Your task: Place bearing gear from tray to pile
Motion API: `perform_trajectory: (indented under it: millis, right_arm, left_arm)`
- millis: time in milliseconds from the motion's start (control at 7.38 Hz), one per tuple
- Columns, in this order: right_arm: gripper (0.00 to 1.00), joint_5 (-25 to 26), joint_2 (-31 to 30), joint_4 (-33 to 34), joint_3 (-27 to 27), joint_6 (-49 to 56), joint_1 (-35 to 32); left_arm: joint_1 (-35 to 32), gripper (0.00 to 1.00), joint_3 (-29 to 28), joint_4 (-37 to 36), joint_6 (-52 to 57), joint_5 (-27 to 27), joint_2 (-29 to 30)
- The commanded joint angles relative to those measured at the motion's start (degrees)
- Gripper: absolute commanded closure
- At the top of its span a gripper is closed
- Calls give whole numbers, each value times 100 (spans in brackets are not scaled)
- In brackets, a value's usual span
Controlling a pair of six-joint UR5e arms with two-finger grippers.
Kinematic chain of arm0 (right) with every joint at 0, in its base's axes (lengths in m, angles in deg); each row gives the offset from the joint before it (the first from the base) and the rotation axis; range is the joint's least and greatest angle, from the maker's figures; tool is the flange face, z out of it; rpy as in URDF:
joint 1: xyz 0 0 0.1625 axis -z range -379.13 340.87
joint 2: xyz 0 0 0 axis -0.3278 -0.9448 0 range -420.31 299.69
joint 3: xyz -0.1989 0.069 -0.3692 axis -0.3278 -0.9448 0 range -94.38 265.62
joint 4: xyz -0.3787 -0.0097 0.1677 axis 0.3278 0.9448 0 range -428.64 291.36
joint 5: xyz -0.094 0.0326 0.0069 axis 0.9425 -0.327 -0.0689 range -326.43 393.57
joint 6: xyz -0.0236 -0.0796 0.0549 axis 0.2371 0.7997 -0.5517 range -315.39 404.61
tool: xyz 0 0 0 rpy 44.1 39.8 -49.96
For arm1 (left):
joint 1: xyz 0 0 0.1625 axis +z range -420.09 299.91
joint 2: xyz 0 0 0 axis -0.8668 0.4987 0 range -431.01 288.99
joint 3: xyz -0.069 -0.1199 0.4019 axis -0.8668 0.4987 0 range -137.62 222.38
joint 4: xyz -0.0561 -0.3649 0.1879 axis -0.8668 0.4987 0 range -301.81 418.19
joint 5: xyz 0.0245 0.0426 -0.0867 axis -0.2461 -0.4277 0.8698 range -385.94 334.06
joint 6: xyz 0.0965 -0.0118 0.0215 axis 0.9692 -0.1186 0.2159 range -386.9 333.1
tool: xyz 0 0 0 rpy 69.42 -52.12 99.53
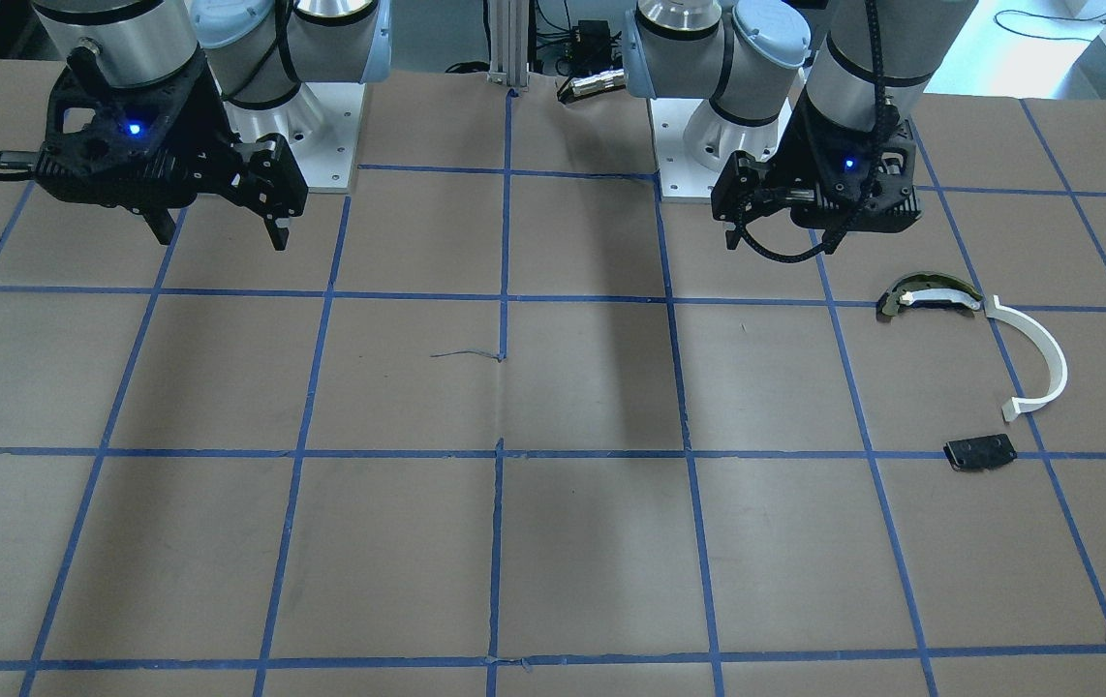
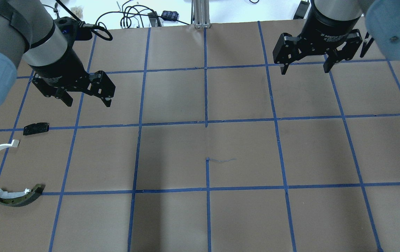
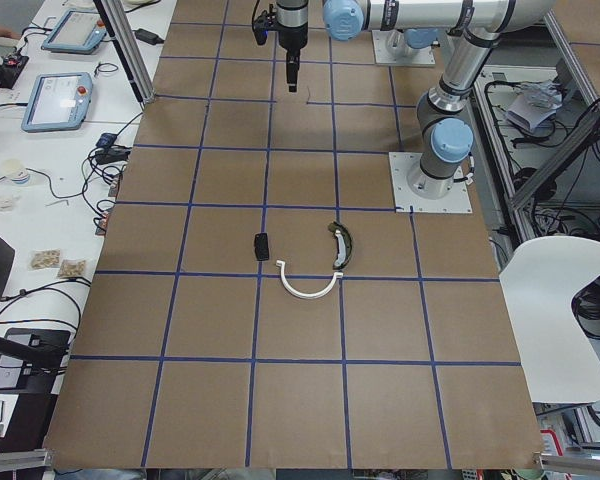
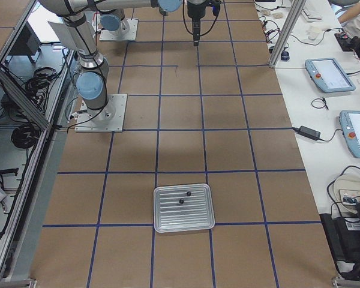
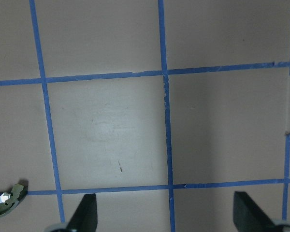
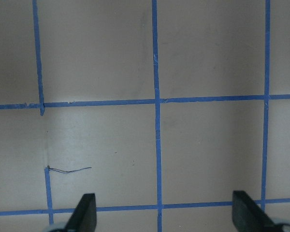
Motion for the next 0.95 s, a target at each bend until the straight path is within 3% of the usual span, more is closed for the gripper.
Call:
perform_trajectory:
  millis: [0,407,814]
  right_arm:
    - [0,5,21,10,-5,27,0]
    - [0,31,39,-42,-102,71,9]
    - [0,154,39,-68,-199,2147,1032]
  left_arm:
    - [4,0,-15,-4,0,3,-4]
    - [13,0,-24,-4,0,3,-4]
    - [4,0,-33,-13,0,3,-4]
